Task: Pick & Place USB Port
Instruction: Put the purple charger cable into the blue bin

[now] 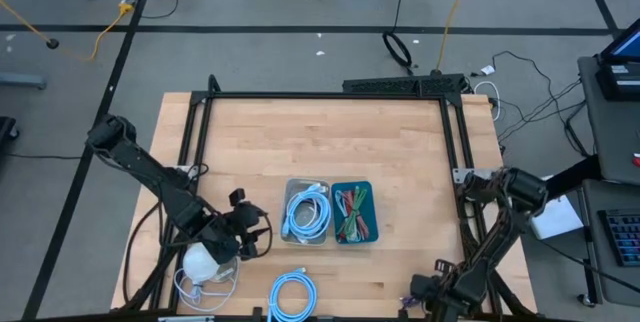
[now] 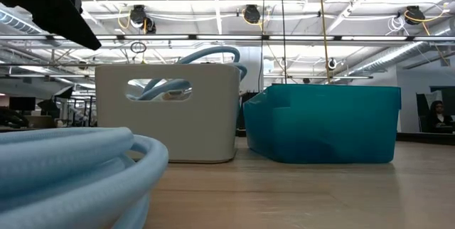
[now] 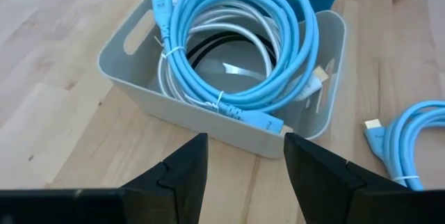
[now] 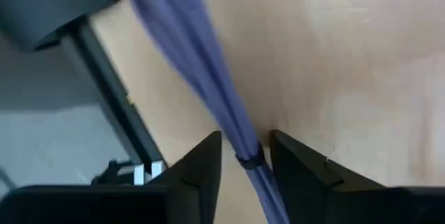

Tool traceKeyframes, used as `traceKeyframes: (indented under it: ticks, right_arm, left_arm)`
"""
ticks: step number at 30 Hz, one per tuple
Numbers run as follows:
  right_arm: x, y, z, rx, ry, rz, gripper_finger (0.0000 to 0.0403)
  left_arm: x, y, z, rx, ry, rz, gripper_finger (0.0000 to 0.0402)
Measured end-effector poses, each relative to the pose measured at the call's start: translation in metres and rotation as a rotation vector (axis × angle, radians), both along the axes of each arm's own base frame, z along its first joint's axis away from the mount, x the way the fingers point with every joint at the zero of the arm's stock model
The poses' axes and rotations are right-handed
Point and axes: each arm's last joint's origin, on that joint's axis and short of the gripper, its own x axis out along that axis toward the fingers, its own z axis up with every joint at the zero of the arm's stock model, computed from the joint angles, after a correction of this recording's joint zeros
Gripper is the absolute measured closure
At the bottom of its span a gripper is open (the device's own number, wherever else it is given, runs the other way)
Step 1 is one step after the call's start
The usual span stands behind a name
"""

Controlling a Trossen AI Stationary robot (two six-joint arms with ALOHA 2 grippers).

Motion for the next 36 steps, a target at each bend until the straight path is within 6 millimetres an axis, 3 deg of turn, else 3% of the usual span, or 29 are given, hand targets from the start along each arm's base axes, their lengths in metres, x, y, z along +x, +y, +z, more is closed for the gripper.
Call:
traceKeyframes:
  ticks: [6, 10, 14, 20, 25, 29, 32, 36]
  right_arm:
    - [0.015, -0.030, 0.013, -0.190, -0.066, -0.133, 0.0385]
    - [0.030, -0.060, 0.037, -0.358, -0.296, -0.207, 0.0381]
    - [0.043, -0.083, 0.082, -0.411, -0.627, -0.318, 0.0389]
    - [0.059, -0.115, 0.120, -0.475, -0.866, -0.369, 0.0393]
    - [0.097, -0.128, 0.121, -0.413, -0.921, -0.344, 0.0393]
    - [0.130, -0.132, 0.099, -0.255, -0.912, -0.248, 0.0393]
    - [0.140, -0.137, 0.081, -0.261, -0.853, -0.232, 0.0393]
    - [0.137, -0.142, 0.074, -0.320, -0.798, -0.270, 0.0393]
  left_arm:
    - [-0.002, -0.002, 0.001, 0.038, -0.031, 0.011, 0.0211]
    - [-0.004, -0.004, 0.002, 0.068, -0.054, 0.016, 0.0211]
    - [-0.004, -0.003, 0.002, 0.085, -0.060, 0.020, 0.0211]
    - [-0.004, -0.004, 0.003, 0.116, -0.085, 0.031, 0.0211]
    - [-0.005, -0.005, 0.003, 0.126, -0.089, 0.028, 0.0211]
    - [-0.008, -0.008, 0.004, 0.140, -0.110, 0.026, 0.0211]
    - [-0.012, -0.013, 0.004, 0.135, -0.115, 0.008, 0.0211]
    - [-0.017, -0.018, 0.004, 0.138, -0.136, -0.002, 0.0211]
